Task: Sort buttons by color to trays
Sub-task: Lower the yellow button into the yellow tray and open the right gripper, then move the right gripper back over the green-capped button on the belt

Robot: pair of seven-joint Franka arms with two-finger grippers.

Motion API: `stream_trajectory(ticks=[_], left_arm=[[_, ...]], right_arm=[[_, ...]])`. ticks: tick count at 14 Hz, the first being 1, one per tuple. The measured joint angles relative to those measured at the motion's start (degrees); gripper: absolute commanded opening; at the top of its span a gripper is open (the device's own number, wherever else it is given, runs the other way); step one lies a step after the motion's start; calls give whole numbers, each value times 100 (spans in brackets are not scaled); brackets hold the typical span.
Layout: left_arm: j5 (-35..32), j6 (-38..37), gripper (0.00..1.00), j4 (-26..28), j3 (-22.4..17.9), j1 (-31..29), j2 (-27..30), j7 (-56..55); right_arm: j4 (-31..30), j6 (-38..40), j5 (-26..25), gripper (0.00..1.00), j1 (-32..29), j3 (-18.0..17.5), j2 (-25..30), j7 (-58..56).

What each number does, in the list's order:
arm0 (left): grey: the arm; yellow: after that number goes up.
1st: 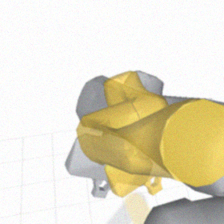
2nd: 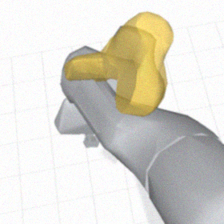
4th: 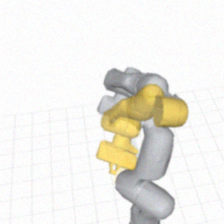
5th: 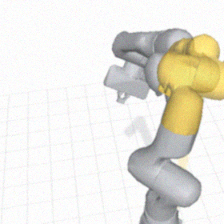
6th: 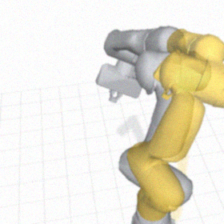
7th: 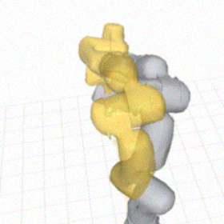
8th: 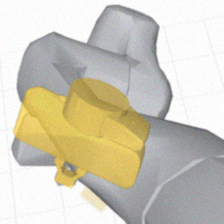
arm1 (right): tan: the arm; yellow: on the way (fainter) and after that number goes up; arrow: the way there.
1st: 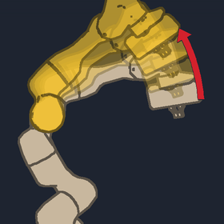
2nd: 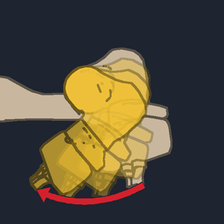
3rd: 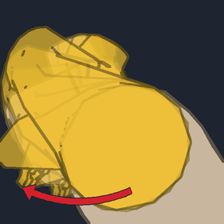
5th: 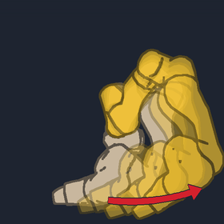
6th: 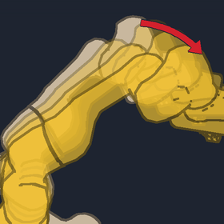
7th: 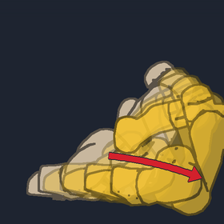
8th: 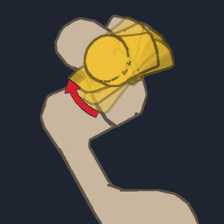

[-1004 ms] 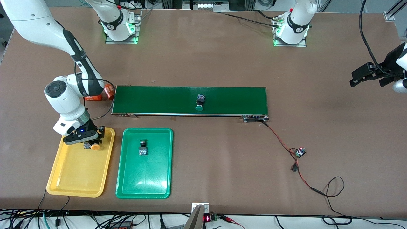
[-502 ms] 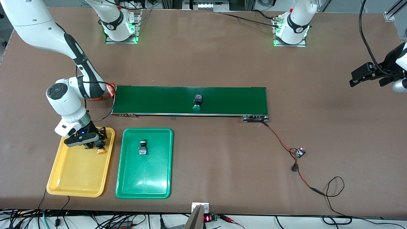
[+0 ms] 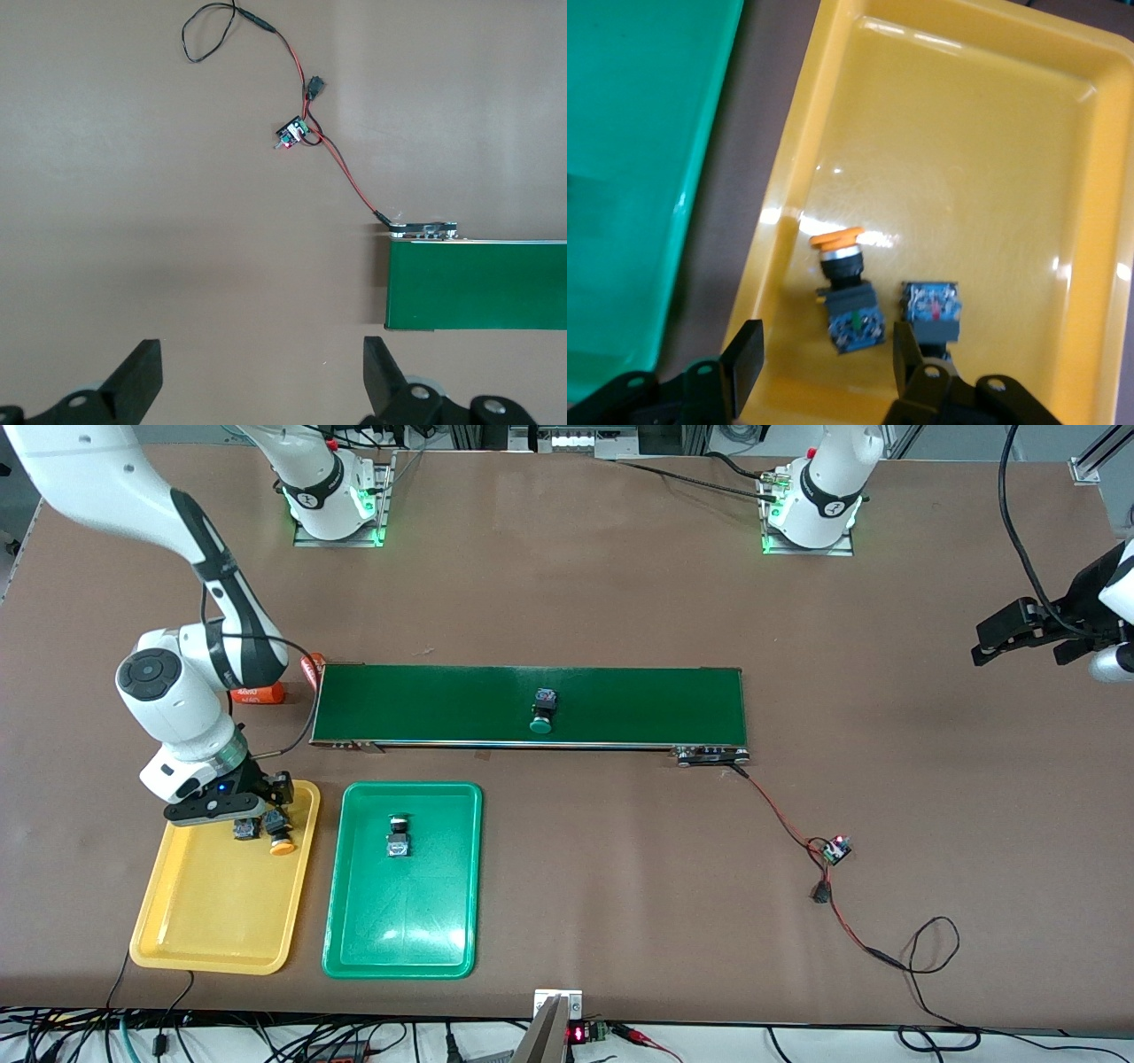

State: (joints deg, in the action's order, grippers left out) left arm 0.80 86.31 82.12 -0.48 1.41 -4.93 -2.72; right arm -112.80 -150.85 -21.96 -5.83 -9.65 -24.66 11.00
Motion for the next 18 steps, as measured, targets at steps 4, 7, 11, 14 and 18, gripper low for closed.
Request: stream_trajectory(ticks=[4, 7, 11, 14, 18], left_arm=[[0, -4, 100, 0, 28, 28, 2, 0], [0, -6, 100, 0, 87, 57, 7, 0], [0, -6, 100, 0, 94, 61, 12, 0], [0, -6, 100, -1, 94, 61, 13, 0], [0, -6, 100, -3, 94, 61, 19, 0]], right_arm=[[-2, 1152, 884, 84, 458, -149, 614, 482], [-3, 1494, 1456, 100, 718, -245, 869, 756], [-5, 1636, 1511, 100, 1036, -265, 976, 1280], [-6, 1687, 1517, 100, 1194, -489, 979, 2026], [-24, 1706, 1522, 100, 1581, -634, 979, 2857]])
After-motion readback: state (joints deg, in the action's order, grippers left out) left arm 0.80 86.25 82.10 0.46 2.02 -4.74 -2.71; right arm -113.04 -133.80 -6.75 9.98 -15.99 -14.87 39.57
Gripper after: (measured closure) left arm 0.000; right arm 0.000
